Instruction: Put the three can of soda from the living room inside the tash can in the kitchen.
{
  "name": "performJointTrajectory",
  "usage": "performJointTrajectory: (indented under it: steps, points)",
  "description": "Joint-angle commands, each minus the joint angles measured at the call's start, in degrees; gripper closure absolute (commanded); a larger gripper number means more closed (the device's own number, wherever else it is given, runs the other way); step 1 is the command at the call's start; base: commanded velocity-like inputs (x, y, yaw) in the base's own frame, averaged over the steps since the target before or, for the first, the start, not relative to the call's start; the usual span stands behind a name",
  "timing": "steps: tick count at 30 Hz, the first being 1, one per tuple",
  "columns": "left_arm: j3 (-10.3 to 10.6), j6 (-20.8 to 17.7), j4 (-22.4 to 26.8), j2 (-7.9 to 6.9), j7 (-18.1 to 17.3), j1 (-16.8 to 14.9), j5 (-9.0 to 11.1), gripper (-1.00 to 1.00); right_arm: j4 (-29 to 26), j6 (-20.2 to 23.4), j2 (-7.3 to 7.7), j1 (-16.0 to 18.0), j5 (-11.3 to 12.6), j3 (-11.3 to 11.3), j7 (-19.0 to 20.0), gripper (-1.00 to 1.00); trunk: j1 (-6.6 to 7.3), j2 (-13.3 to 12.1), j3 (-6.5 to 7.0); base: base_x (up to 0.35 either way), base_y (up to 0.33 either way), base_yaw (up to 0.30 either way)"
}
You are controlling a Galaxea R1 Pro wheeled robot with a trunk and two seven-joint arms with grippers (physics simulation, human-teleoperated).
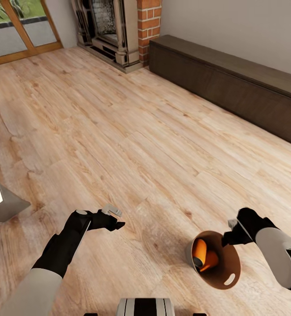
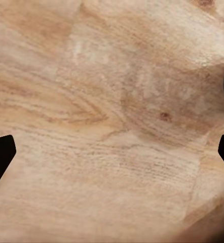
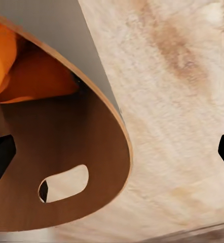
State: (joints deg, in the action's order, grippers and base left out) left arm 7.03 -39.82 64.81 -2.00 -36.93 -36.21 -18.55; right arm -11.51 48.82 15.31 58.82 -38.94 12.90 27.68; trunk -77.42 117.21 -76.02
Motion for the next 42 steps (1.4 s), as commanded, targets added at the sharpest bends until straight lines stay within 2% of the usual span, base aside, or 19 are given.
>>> performJointTrajectory:
  steps: [1, 4, 6, 12, 19, 23, 25, 26, 28, 29, 31, 32, 33, 38, 42]
  points:
    - [0.0, -0.02, -0.01, 0.0, 0.0, 0.0, 0.0, -1.0, 0.0, -0.24, 0.03, -0.33, 0.2, 0.08, 0.0, -1.0, 0.22, -0.42, 0.19, 0.0, 0.0, 0.0]
    - [-0.04, -0.05, -0.04, 0.0, 0.01, 0.0, 0.0, -1.0, 0.0, -1.13, 0.09, -1.48, 1.08, 0.31, -0.02, -1.0, 0.88, -1.62, 0.72, 0.0, 0.0, 0.0]
    - [-0.08, -0.08, -0.16, 0.05, 0.01, 0.0, 0.04, -1.0, 0.0, -4.4, 0.12, -4.23, 3.16, 0.48, -0.24, -1.0, 1.32, -2.42, 1.08, 0.0, 0.0, 0.0]
    - [-0.2, -0.11, -0.34, 0.06, 0.01, 0.0, -0.06, -1.0, 0.09, -6.8, 0.17, -6.75, 4.06, 0.55, -0.33, -1.0, 2.64, -4.83, 2.16, 0.0, 0.0, 0.0]
    - [-0.45, -0.71, -1.66, 0.01, 1.22, 0.0, -0.24, -1.0, 0.85, -11.49, 0.23, -10.09, 4.5, 0.78, -0.4, -1.0, 4.18, -7.64, 3.42, 0.0, 0.0, 0.0]
    - [-0.64, -0.73, -3.89, -0.07, 2.83, 0.0, -0.19, -1.0, 1.12, -14.46, 0.26, -12.39, 5.79, 1.51, -0.38, -1.0, 5.06, -9.24, 4.14, 0.0, 0.0, 0.0]
    - [-1.15, -0.12, -8.21, -0.26, 3.88, 0.0, 0.12, -1.0, 1.2, -16.8, 0.25, -14.19, 6.93, 1.85, -0.37, -1.0, 5.5, -10.04, 4.49, 0.0, 0.0, 0.0]
    - [-2.54, 1.29, -12.3, -0.36, 4.57, 0.0, 0.56, -1.0, 1.28, -18.02, 0.27, -15.07, 7.46, 1.98, -0.39, -1.0, 5.72, -10.44, 4.67, 0.0, 0.0, 0.0]
    - [-4.75, 3.56, -16.36, -0.4, 5.44, 0.0, 0.81, -1.0, 1.4, -18.95, 0.29, -15.85, 7.81, 2.07, -0.41, -1.0, 6.15, -11.24, 5.03, 0.0, 0.0, 0.0]
    - [-7.24, 5.67, -19.88, -0.44, 6.65, 0.0, 0.93, -1.0, 1.53, -20.06, 0.34, -16.72, 8.04, 2.15, -0.42, -1.0, 6.37, -11.65, 5.21, 0.0, 0.0, 0.0]
    - [-10.15, 8.0, -23.9, -0.49, 8.71, 0.0, 1.06, -1.0, 1.83, -22.43, 0.38, -18.0, 8.23, 2.23, -0.43, -1.0, 6.81, -12.45, 5.57, 0.0, 0.0, 0.0]
    - [-10.81, 8.56, -24.96, -0.54, 9.32, 0.0, 1.09, -1.0, 2.03, -23.27, 0.38, -18.45, 8.27, 2.24, -0.43, -1.0, 7.03, -12.85, 5.75, 0.0, 0.0, 0.0]
    - [-12.13, 10.38, -27.74, -0.69, 10.8, 0.03, 1.17, -1.0, 2.74, -25.69, 0.4, -19.62, 8.35, 2.27, -0.48, -1.0, 7.25, -13.25, 5.93, 0.0, 0.0, 0.0]
    - [-14.04, 15.41, -33.74, -1.59, 12.92, 0.41, 1.24, -1.0, 4.38, -29.82, 0.41, -20.84, 8.47, 2.33, -0.55, -1.0, 8.35, -15.26, 6.83, 0.0, 0.0, 0.0]
    - [-16.9, 20.73, -39.53, -3.68, 14.84, 1.26, 1.28, -1.0, 4.98, -32.24, 0.29, -21.2, 8.51, 2.32, -0.53, -1.0, 9.23, -16.86, 7.55, 0.0, 0.0, 0.0]
